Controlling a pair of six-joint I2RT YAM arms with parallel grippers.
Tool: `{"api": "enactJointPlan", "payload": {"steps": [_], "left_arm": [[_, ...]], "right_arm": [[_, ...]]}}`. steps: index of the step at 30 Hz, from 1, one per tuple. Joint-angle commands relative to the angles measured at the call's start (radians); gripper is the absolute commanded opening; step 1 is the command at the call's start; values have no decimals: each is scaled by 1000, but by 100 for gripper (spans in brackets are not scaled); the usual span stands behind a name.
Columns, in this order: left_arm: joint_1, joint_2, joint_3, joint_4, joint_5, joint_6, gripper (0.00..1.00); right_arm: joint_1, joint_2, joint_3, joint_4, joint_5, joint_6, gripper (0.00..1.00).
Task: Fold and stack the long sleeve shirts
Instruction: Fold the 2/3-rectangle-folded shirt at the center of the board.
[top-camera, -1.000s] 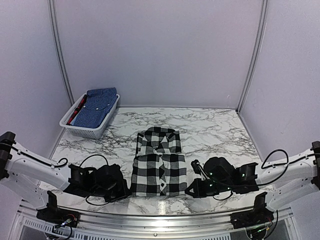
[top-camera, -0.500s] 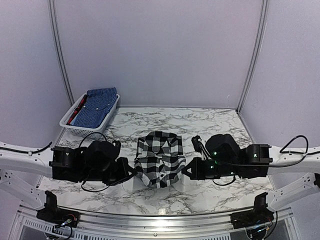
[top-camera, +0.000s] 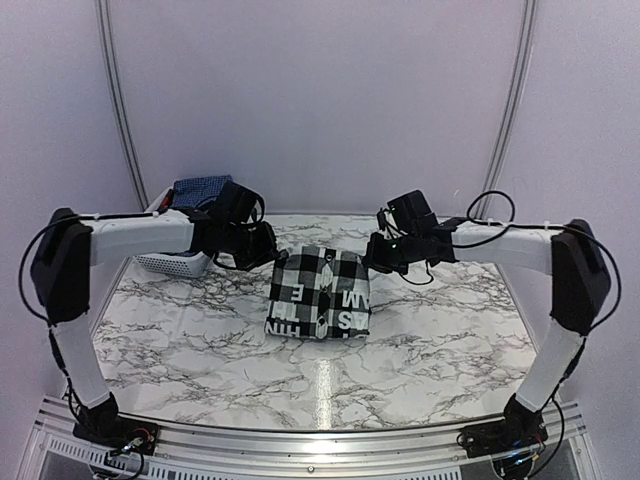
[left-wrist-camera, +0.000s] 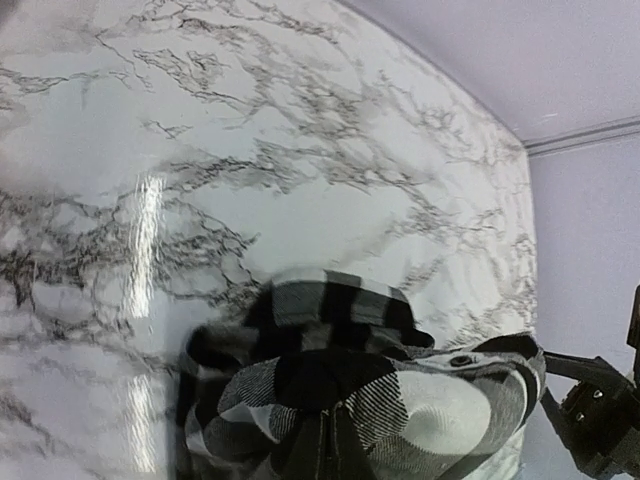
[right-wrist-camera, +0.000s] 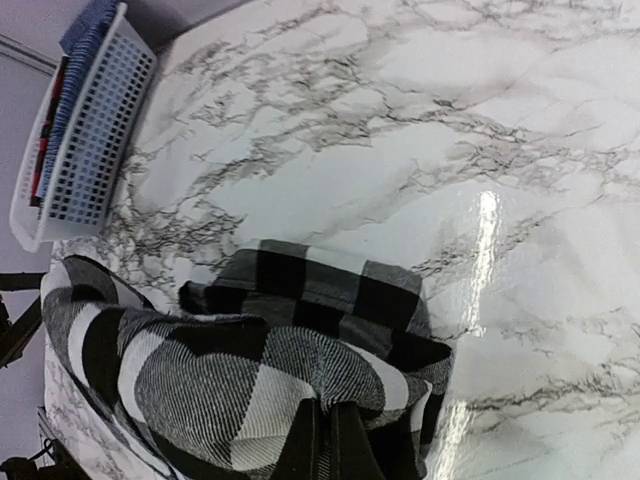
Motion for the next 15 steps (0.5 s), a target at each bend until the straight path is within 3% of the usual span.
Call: {"api": "enactJointPlan", "payload": {"steps": [1, 9, 10, 15], "left_arm": [[78, 205, 146, 20, 138, 120, 0], [145, 407, 277, 22, 224, 135, 0], [148, 415, 285, 22, 233, 140, 0], [150, 372, 292, 22, 217, 193, 35]], "right_arm": [[-84, 202, 105, 74, -129, -73, 0], [-128, 381, 220, 74, -156, -69, 0], [-129, 382, 217, 80, -152, -69, 5], [-129, 336, 225, 58, -109, -102, 38]]}}
